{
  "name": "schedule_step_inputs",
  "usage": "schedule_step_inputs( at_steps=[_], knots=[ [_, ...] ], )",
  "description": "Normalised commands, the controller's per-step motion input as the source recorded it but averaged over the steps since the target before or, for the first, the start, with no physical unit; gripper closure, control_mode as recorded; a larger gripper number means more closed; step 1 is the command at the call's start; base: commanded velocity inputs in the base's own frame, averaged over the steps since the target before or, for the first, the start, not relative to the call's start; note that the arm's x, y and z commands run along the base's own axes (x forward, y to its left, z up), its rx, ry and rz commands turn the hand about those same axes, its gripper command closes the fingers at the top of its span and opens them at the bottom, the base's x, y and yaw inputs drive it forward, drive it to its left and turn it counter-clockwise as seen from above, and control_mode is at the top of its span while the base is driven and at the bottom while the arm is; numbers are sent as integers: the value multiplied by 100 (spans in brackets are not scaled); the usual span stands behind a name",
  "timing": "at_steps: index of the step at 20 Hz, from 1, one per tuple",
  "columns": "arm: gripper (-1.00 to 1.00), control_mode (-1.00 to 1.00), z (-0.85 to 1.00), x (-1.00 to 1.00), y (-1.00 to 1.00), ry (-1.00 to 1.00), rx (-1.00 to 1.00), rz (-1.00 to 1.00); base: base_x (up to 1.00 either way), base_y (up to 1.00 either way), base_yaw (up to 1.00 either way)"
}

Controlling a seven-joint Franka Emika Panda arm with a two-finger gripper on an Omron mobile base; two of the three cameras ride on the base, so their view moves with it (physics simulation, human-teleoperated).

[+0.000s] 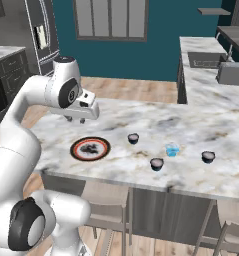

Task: Place two yogurt containers on each plate.

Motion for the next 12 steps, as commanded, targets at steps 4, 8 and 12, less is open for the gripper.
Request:
schedule_step_inputs(
  at_steps=[4,8,12],
  knots=[
    [-100,-100,-8,-2,-6,0,0,1,0,0,0],
    [-100,-100,-21,0,-61,0,0,3,0,0,0],
    [-100,-100,-29,7,-79,0,0,0,0,0,0]
  ],
)
